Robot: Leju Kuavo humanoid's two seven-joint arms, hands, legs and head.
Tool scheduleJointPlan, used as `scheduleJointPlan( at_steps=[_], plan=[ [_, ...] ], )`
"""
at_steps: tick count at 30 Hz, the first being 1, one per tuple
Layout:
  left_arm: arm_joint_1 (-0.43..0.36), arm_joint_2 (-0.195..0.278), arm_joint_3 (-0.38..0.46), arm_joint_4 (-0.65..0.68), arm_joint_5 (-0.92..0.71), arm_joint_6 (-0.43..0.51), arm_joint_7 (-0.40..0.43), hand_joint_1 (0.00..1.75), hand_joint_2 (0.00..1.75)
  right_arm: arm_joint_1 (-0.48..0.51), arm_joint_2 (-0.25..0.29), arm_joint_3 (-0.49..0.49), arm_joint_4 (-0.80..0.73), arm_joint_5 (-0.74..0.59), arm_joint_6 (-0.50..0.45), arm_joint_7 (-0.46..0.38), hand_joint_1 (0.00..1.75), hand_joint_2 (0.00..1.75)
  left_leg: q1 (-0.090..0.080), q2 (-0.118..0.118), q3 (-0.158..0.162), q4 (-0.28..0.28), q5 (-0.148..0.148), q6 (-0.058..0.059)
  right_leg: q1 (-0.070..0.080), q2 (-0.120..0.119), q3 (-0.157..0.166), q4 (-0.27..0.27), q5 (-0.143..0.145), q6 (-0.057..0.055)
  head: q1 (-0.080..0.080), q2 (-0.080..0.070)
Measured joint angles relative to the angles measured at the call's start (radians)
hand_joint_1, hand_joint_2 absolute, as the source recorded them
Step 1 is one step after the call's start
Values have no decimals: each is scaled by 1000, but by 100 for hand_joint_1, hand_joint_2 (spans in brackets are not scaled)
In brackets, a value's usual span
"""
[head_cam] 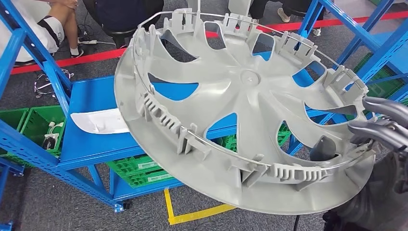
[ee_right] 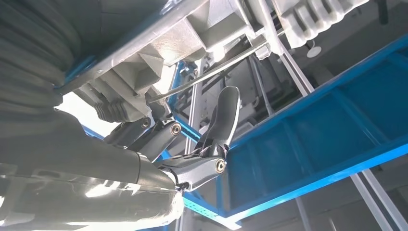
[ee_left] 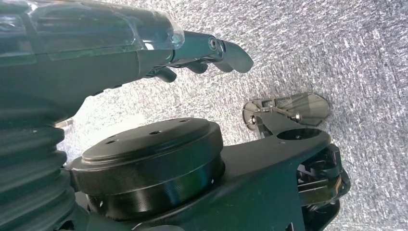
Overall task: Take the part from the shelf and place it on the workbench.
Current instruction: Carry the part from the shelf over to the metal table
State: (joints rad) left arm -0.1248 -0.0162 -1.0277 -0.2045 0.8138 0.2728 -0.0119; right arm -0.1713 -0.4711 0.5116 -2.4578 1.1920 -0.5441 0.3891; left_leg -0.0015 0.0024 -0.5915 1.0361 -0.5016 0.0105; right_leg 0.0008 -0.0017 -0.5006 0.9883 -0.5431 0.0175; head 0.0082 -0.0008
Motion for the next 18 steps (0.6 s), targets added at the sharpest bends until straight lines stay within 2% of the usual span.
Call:
scheduleJointPlan(
  at_steps=[9, 18],
  plan=[
    [0, 3, -1, 0, -28, -8, -11, 0, 175, 21, 11, 5, 2, -13, -10, -4, 175, 175, 0, 0, 0, 0, 0, 0, 0, 0, 0, 0, 0, 0, 0, 0],
    [0, 23, -1, 0, -6, 9, -47, 0, 175, 57, 21, 8, 20, -50, -91, -19, 175, 175, 0, 0, 0, 0, -1, 0, 0, 0, 0, 0, 0, 0, 0, 0]
  ],
)
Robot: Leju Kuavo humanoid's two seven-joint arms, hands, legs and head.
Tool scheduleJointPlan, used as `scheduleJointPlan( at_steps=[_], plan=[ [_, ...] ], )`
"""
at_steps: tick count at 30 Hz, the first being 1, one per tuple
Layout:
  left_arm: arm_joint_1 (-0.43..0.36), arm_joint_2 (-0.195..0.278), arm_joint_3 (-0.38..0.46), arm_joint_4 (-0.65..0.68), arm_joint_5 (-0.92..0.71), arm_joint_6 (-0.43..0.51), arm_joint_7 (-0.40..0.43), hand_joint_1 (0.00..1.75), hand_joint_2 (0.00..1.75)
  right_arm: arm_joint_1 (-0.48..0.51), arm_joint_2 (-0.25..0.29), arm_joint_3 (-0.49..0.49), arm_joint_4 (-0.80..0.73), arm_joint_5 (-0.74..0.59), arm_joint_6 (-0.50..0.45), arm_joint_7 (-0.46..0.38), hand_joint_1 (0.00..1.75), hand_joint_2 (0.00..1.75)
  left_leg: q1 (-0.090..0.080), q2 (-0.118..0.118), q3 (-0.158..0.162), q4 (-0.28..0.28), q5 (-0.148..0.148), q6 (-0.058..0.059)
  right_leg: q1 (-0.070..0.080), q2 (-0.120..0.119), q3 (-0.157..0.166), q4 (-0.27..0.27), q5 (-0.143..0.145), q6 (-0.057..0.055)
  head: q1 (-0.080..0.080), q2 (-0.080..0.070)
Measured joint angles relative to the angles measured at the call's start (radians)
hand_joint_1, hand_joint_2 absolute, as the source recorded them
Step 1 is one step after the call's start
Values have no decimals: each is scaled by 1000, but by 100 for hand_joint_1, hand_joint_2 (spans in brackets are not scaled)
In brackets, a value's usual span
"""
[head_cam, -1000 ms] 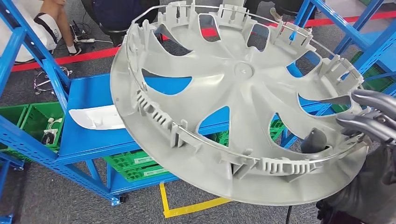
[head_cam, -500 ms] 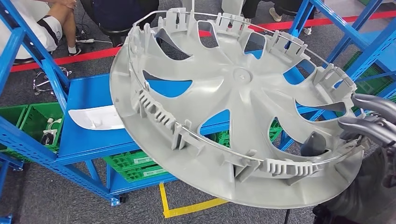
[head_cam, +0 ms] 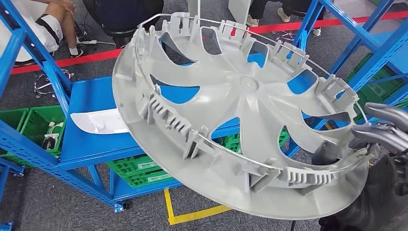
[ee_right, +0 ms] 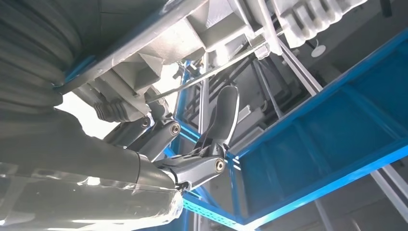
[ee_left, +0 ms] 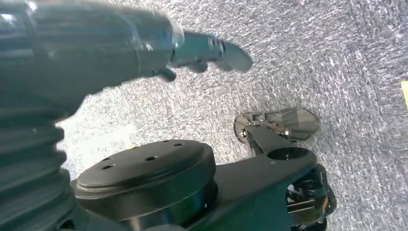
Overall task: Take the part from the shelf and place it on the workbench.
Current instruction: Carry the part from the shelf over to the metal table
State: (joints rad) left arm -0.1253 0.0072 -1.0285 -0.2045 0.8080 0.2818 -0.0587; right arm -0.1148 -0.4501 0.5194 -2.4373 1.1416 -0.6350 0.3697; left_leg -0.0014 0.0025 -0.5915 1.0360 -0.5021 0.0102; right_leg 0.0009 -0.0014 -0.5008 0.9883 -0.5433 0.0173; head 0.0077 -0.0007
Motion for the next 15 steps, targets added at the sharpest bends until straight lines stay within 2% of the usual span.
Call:
scheduleJointPlan(
  at_steps=[6, 15],
  plan=[
    [0, 3, 0, 0, 0, 0, -20, 0, 175, 24, -2, -24, 16, -59, -32, 1, 175, 175, 0, 0, 0, 0, 0, 0, 0, 0, 0, 0, 0, 0, 0, 0],
    [0, 6, 0, 0, 3, -1, -22, 0, 175, 33, -3, -61, 35, -72, -29, 0, 175, 175, 0, -1, 0, 0, 0, 0, 0, 0, 0, 0, 0, 0, 0, 0]
  ],
)
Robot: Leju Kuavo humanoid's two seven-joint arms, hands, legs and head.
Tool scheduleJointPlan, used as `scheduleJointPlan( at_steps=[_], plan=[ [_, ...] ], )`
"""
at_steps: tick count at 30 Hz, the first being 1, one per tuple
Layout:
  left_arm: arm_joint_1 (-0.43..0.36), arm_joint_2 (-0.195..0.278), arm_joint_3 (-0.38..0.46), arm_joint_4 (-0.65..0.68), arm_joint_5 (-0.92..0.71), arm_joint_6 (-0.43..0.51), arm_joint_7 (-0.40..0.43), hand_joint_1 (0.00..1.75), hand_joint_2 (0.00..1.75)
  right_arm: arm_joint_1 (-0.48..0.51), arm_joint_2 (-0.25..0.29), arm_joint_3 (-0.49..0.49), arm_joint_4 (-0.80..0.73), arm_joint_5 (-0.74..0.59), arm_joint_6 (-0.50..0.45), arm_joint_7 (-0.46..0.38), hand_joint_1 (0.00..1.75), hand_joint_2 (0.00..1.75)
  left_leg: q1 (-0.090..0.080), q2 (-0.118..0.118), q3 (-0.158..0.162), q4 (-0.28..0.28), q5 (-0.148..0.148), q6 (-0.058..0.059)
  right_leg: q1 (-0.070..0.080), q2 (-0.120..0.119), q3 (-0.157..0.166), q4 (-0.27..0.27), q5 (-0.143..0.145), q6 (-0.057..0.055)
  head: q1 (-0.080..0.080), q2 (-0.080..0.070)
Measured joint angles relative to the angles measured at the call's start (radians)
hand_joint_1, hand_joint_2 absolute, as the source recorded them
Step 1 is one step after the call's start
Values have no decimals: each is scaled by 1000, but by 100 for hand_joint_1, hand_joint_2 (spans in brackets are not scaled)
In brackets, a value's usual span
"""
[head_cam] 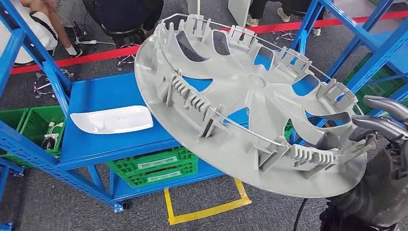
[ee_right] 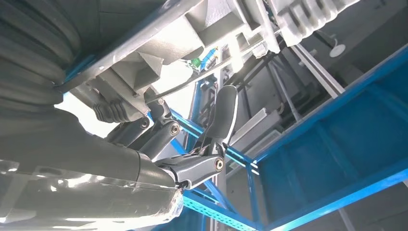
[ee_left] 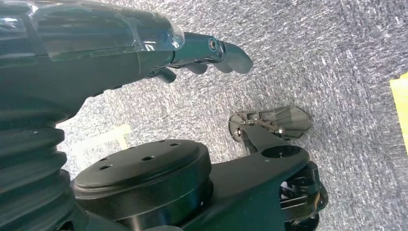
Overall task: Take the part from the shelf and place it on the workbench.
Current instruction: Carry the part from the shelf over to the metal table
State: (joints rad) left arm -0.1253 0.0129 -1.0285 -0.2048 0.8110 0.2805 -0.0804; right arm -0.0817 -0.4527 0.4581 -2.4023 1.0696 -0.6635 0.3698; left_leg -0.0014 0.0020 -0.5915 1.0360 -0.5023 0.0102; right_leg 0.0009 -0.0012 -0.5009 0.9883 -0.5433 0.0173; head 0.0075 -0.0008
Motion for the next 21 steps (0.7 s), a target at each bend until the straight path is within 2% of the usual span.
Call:
scheduleJointPlan(
  at_steps=[8, 21],
  plan=[
    [0, 3, 0, 0, 0, -5, -2, 0, 175, 19, -5, -45, 20, -51, -2, 2, 175, 175, 0, -1, 0, 0, 0, 0, 0, 0, 0, 0, 0, 0, 0, 0],
    [0, 8, 0, 0, 3, -4, -3, 0, 175, 31, -5, -83, 34, -54, -3, -11, 175, 175, -1, -1, 0, 1, -1, 1, 0, 0, 0, -1, 0, 1, 0, 0]
  ],
)
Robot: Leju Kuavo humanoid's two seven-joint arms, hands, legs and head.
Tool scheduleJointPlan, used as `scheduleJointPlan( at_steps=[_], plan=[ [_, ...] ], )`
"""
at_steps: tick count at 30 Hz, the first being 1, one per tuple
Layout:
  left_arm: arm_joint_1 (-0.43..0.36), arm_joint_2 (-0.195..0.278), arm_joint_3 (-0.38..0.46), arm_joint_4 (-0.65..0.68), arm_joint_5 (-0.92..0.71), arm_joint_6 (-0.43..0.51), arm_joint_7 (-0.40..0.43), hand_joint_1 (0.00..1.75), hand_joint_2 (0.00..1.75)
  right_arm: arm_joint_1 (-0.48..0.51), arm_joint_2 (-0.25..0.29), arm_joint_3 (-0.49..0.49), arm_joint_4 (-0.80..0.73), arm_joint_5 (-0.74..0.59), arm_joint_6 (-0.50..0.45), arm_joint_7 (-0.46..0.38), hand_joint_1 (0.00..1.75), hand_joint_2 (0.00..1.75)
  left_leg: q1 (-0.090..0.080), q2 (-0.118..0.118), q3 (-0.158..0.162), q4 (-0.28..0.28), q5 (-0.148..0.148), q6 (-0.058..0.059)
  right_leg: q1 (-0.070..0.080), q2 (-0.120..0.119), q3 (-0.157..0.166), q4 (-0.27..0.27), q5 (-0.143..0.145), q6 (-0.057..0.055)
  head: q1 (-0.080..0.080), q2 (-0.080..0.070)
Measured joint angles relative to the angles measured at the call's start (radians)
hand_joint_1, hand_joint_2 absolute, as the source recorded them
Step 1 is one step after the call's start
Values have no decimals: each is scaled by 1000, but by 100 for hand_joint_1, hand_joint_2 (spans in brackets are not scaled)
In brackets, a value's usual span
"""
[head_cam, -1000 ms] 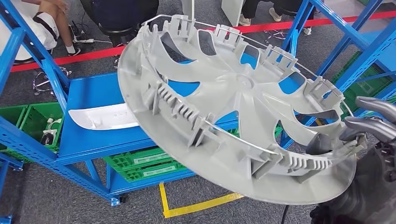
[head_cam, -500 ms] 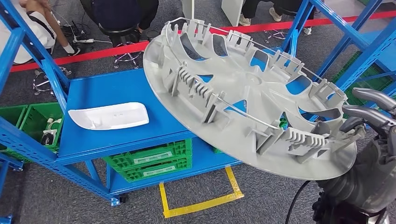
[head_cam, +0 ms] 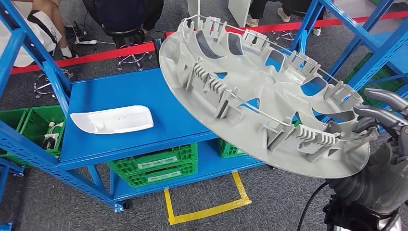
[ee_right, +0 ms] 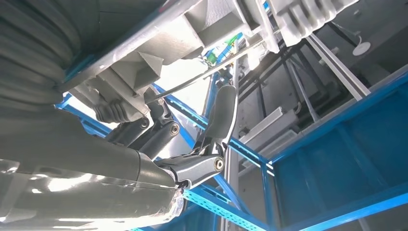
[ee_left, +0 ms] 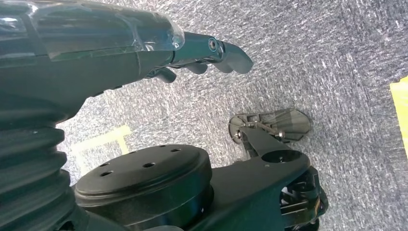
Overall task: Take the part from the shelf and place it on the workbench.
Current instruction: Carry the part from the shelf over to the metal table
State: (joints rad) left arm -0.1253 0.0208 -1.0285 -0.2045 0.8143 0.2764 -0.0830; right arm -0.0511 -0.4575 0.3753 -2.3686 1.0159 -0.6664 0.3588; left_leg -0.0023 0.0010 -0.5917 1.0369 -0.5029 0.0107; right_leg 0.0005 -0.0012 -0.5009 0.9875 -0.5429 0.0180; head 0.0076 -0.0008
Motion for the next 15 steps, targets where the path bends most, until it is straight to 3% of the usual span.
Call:
scheduleJointPlan(
  at_steps=[7, 10, 12, 14, 15],
  plan=[
    [0, 3, 0, 0, -1, 3, 0, 0, 175, 0, 0, -2, 7, -1, 0, -2, 175, 175, -9, 0, 0, 1, -3, 6, -8, 0, 0, -1, 1, 8, -2, 0],
    [0, 5, 0, 0, -2, 3, 0, 0, 175, -1, 0, -2, 7, -1, 2, -5, 175, 175, -6, 1, 3, -8, 4, 16, -10, 1, -3, 6, -8, 17, -1, 0],
    [-1, 5, 0, 0, -2, 3, 0, 0, 175, -1, -1, -2, 7, -1, 4, -8, 175, 175, 0, 3, 6, -17, 9, 22, -10, 1, -36, 82, -56, 23, 6, 0],
    [0, 5, 0, 0, -2, 3, 0, 0, 175, -2, -1, -2, 7, -1, 5, -10, 175, 175, 0, 5, 5, -17, 10, 23, -11, 1, -102, 224, -121, 27, 12, 0],
    [0, 5, 0, 0, -2, 3, 0, 0, 175, -1, 0, -1, 7, -1, 6, -10, 175, 175, 0, 6, 5, -17, 10, 23, -11, 1, -129, 277, -135, 27, 13, 0]
  ],
)
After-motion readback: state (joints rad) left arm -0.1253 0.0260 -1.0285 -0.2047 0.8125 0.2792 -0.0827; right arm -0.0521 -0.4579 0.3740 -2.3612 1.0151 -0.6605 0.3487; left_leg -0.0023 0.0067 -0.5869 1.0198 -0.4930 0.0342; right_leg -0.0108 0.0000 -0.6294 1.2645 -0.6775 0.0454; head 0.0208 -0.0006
